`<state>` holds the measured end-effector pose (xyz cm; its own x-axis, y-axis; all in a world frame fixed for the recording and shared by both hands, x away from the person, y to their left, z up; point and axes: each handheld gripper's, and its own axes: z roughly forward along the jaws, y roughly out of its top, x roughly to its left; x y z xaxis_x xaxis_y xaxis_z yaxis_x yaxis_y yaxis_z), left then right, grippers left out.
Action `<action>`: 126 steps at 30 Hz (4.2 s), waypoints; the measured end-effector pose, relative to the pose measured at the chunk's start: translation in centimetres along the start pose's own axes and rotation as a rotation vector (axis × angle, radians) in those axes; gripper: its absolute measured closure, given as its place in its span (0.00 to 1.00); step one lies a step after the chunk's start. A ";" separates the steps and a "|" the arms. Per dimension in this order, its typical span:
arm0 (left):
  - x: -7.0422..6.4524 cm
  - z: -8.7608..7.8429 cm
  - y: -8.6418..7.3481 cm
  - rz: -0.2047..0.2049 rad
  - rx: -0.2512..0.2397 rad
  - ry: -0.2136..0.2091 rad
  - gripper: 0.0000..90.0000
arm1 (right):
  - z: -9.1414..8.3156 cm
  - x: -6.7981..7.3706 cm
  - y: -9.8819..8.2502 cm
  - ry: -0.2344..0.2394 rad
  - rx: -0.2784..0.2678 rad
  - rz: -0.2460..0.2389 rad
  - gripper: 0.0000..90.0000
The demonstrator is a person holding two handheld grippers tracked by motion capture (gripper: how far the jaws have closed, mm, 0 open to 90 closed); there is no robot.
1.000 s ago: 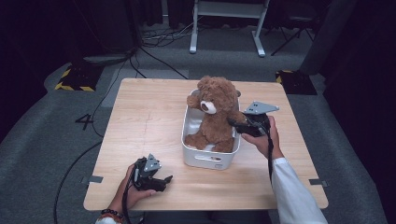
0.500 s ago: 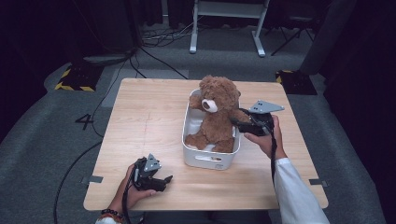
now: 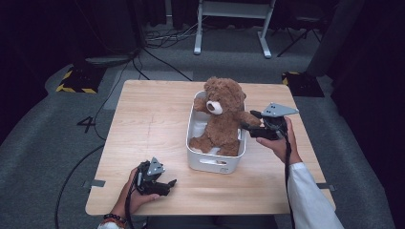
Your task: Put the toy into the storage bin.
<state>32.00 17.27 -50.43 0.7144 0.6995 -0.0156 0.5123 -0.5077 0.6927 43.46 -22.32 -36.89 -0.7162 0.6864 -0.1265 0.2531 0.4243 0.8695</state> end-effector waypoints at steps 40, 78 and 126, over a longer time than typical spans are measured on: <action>0.0 0.0 0.0 0.000 0.000 0.000 0.23 | -4.5 -0.9 -3.7 -0.017 0.058 -0.028 0.33; 0.0 0.0 0.0 -0.007 0.000 -0.003 0.23 | -6.9 -1.8 -11.3 -0.045 0.197 -0.057 0.33; 0.0 0.0 0.0 -0.006 0.001 -0.004 0.23 | -10.4 -2.9 -21.4 -0.018 0.254 0.131 0.27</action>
<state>32.02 17.22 -50.44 0.7135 0.7003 -0.0224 0.5167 -0.5043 0.6919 33.33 -39.55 -50.13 -0.6557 0.7544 -0.0313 0.4993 0.4644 0.7314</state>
